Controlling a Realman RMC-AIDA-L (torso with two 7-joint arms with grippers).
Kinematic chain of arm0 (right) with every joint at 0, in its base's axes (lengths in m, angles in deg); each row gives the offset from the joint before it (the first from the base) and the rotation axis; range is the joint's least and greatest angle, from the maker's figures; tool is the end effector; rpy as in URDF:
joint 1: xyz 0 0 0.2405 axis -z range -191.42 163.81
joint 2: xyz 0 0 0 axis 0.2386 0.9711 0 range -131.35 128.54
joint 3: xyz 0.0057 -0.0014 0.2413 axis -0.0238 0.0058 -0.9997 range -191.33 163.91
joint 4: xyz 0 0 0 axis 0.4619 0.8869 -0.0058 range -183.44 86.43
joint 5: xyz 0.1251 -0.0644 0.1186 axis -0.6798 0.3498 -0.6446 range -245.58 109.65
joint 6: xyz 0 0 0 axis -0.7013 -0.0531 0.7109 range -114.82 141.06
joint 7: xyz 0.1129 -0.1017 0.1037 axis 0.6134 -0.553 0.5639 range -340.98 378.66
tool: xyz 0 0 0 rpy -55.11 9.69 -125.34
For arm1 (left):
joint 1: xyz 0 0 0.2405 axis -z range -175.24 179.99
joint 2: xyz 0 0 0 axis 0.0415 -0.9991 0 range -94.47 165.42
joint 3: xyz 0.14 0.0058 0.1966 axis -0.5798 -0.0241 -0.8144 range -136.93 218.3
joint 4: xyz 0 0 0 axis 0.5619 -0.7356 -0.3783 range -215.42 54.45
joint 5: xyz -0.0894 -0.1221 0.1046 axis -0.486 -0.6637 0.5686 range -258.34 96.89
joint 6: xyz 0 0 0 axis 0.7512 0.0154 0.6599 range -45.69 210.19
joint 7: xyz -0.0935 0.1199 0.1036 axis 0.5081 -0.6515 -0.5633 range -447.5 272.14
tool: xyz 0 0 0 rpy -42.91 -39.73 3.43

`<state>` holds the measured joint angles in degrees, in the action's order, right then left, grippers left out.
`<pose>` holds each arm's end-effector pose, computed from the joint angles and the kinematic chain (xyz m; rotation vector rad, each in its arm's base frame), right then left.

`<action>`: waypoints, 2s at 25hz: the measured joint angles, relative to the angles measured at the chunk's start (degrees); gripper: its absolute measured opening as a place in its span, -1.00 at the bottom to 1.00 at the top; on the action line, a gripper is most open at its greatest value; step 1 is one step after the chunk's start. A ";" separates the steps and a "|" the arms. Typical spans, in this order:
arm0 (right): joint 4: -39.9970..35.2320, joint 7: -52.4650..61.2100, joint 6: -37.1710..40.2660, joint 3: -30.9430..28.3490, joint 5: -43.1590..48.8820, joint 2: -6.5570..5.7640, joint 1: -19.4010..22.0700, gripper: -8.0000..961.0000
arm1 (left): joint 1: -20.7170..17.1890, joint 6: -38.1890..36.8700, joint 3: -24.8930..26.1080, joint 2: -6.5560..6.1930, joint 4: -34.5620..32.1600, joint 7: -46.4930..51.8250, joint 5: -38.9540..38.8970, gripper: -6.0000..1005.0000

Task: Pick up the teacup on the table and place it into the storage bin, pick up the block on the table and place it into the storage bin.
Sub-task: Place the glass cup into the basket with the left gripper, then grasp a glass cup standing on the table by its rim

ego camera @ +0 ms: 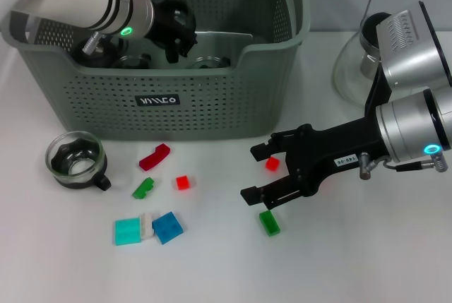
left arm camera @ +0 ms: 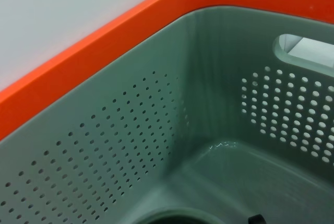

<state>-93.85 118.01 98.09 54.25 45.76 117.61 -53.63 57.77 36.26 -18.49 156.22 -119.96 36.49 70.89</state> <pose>0.1526 0.3184 -0.0765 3.0626 -0.5108 -0.3153 -0.1688 0.4651 -0.0425 -2.3640 -0.5572 0.1504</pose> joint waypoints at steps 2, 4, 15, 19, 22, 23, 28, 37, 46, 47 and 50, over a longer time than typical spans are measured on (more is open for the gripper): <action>0.00 -0.03 0.00 -0.04 0.00 0.06 0.04 0.95 | -0.10 0.02 -0.01 0.01 0.04 -0.04 0.00 -0.85; -0.01 -0.08 0.00 -0.17 0.00 0.13 0.08 0.95 | -0.21 0.04 -0.03 0.01 0.08 -0.13 0.00 -0.85; 0.49 -0.80 -0.72 0.03 0.00 0.17 0.19 0.95 | -0.29 -0.14 -0.06 0.02 -0.17 -0.41 -0.01 -0.17; 0.57 -0.81 -0.77 -0.10 0.00 0.17 0.23 0.95 | -0.74 -1.56 0.37 -0.18 -2.41 0.39 -0.03 0.17; 0.63 -0.49 -0.78 -0.16 0.00 0.16 0.32 0.95 | -2.94 -6.09 0.68 -0.06 -9.37 1.70 -0.56 0.48; 0.69 -0.34 -0.77 -0.21 0.00 0.14 0.35 0.95 | -3.60 -7.63 0.81 0.00 -11.43 2.08 -0.85 0.50; 0.78 -0.54 -0.80 -0.33 0.01 0.09 0.49 0.94 | -7.17 -19.07 4.14 0.30 -25.92 4.05 -5.80 0.58; 0.79 -2.67 -0.61 -0.55 -0.19 -0.10 0.73 0.94 | -19.55 -45.59 10.96 0.36 -45.72 -7.83 -34.39 0.67; 2.15 -7.21 -0.65 -2.08 -1.07 1.00 1.15 0.93 | -27.88 -61.42 11.04 1.52 -48.42 -23.52 -31.98 0.66; 2.84 -7.74 -0.73 -2.11 -1.74 1.04 1.13 0.93 | -28.62 -61.87 11.07 1.52 -48.30 -25.07 -30.19 0.66; 5.35 -10.76 -0.83 -2.13 -4.68 1.06 1.08 0.93 | -30.23 -61.52 11.16 1.66 -48.26 -29.08 -25.36 0.66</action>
<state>-88.50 107.25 97.27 52.12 41.08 118.67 -52.55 27.55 -25.26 -7.33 157.88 -168.22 7.41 45.53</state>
